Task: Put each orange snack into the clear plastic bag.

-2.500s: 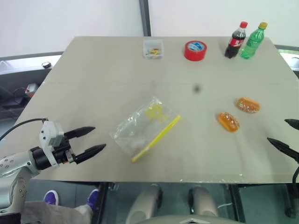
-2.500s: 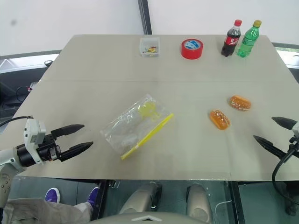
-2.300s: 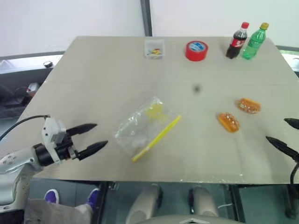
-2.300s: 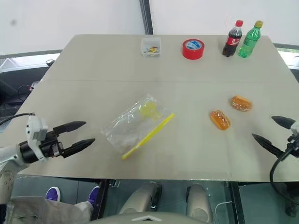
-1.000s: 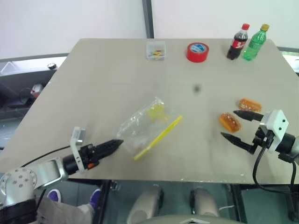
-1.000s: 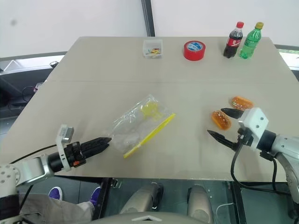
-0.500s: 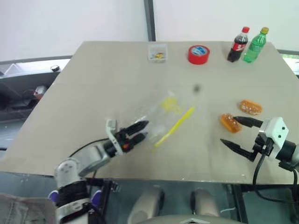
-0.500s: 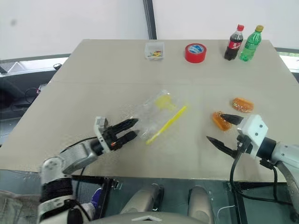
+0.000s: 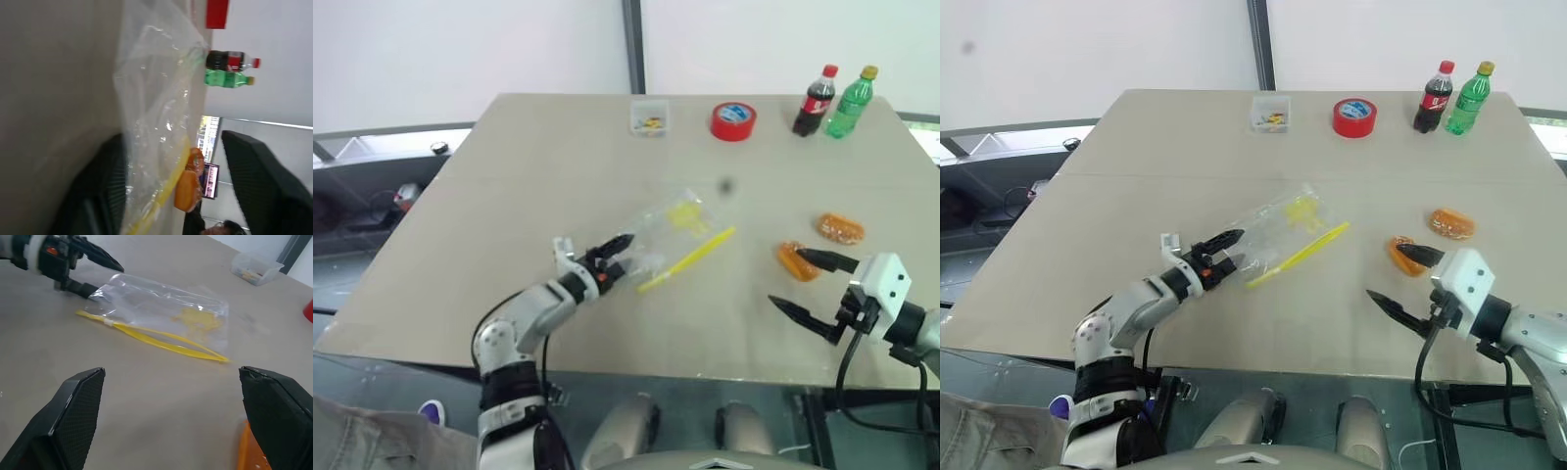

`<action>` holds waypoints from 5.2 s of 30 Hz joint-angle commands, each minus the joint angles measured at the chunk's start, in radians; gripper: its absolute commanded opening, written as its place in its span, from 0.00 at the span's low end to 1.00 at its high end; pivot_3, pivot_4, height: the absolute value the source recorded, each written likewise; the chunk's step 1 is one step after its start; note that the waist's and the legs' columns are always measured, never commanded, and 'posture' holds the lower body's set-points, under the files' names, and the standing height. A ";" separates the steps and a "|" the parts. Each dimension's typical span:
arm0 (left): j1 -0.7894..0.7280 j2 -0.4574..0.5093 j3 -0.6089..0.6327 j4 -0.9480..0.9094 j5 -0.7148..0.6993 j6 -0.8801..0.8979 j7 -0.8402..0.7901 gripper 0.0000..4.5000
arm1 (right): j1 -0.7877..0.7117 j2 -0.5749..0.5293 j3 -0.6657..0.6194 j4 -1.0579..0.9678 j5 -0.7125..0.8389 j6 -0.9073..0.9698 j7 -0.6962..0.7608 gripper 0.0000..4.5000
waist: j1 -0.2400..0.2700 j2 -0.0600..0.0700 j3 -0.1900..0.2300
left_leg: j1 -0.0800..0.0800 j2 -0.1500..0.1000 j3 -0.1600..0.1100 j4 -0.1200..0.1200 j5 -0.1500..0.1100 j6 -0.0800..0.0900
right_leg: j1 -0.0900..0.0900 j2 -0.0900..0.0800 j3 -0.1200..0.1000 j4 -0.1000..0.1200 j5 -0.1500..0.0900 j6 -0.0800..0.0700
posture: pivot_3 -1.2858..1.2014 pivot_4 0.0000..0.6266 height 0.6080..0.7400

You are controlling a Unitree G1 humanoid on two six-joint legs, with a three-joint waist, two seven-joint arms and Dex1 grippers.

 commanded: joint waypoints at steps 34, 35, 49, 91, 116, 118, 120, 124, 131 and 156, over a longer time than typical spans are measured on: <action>-0.218 -0.210 0.189 -0.278 -0.292 0.027 0.236 0.00 | -0.752 0.435 0.572 0.822 -0.940 -0.423 -0.687 0.82 | -0.029 -0.028 0.017 | -0.017 0.001 0.001 0.000 0.005 -0.003 | -0.019 0.004 0.003 0.000 0.003 -0.004 | 0.52 0.24 1.00; -0.219 -0.213 0.191 -0.287 -0.292 0.019 0.239 0.00 | -0.762 0.440 0.559 0.837 -0.923 -0.426 -0.691 0.72 | -0.030 -0.028 0.017 | -0.017 0.001 0.001 0.000 0.005 -0.003 | -0.020 0.004 0.003 0.000 0.003 -0.004 | 0.52 0.24 1.00; -0.188 0.213 0.000 -0.368 -0.061 0.121 -0.059 0.12 | -0.994 0.308 0.447 0.886 -0.831 -0.399 -0.591 0.00 | -0.057 -0.026 0.018 | -0.017 0.003 0.001 0.000 0.005 -0.004 | -0.021 0.008 0.004 0.001 0.004 -0.006 | 0.52 0.24 1.00; -0.213 0.415 -0.851 -0.570 1.879 -0.674 -0.821 0.53 | -1.199 0.305 0.547 0.915 -0.889 -0.030 -0.335 0.00 | -0.083 -0.022 0.023 | -0.021 0.011 0.019 -0.012 0.006 -0.005 | -0.038 0.013 0.020 0.002 0.007 -0.009 | 0.52 0.24 1.00; -0.180 0.354 -0.797 -0.544 1.951 -0.707 -0.913 0.53 | -1.231 0.305 0.551 0.964 -0.871 -0.022 -0.330 0.00 | -0.084 -0.022 0.023 | -0.021 0.011 0.019 -0.010 0.006 -0.005 | -0.038 0.013 0.020 0.004 0.007 -0.009 | 0.52 0.24 1.00; -0.183 0.346 -0.789 -0.534 1.974 -0.709 -0.895 0.53 | -1.230 0.305 0.552 0.963 -0.870 -0.021 -0.328 0.00 | -0.084 -0.022 0.023 | -0.021 0.011 0.019 -0.010 0.006 -0.005 | -0.038 0.013 0.020 0.004 0.007 -0.009 | 0.52 0.24 1.00; -0.189 0.340 -0.785 -0.524 1.993 -0.720 -0.882 0.53 | -1.226 0.306 0.553 0.957 -0.869 -0.018 -0.325 0.00 | -0.084 -0.022 0.023 | -0.021 0.011 0.020 -0.009 0.006 -0.005 | -0.038 0.013 0.020 0.005 0.007 -0.009 | 0.52 0.24 1.00; -0.201 0.341 -0.797 -0.495 2.042 -0.753 -0.866 0.53 | -1.219 0.310 0.555 0.951 -0.869 -0.013 -0.321 0.00 | -0.084 -0.022 0.023 | -0.021 0.011 0.020 -0.008 0.006 -0.005 | -0.038 0.013 0.020 0.006 0.007 -0.009 | 0.52 0.24 1.00; -0.217 0.290 -0.799 -0.469 2.071 -0.775 -0.854 0.53 | -1.220 0.313 0.557 0.952 -0.869 -0.007 -0.319 0.00 | -0.083 -0.022 0.023 | -0.021 0.011 0.020 -0.004 0.006 -0.005 | -0.038 0.013 0.021 0.009 0.007 -0.009 | 0.52 0.24 1.00; -0.226 0.245 -0.758 -0.444 2.079 -0.745 -0.883 0.01 | -1.208 0.304 0.548 0.922 -0.872 0.026 -0.316 0.00 | -0.084 -0.022 0.023 | -0.021 0.011 0.021 0.000 0.006 -0.005 | -0.038 0.013 0.022 0.015 0.007 -0.009 | 0.52 0.24 1.00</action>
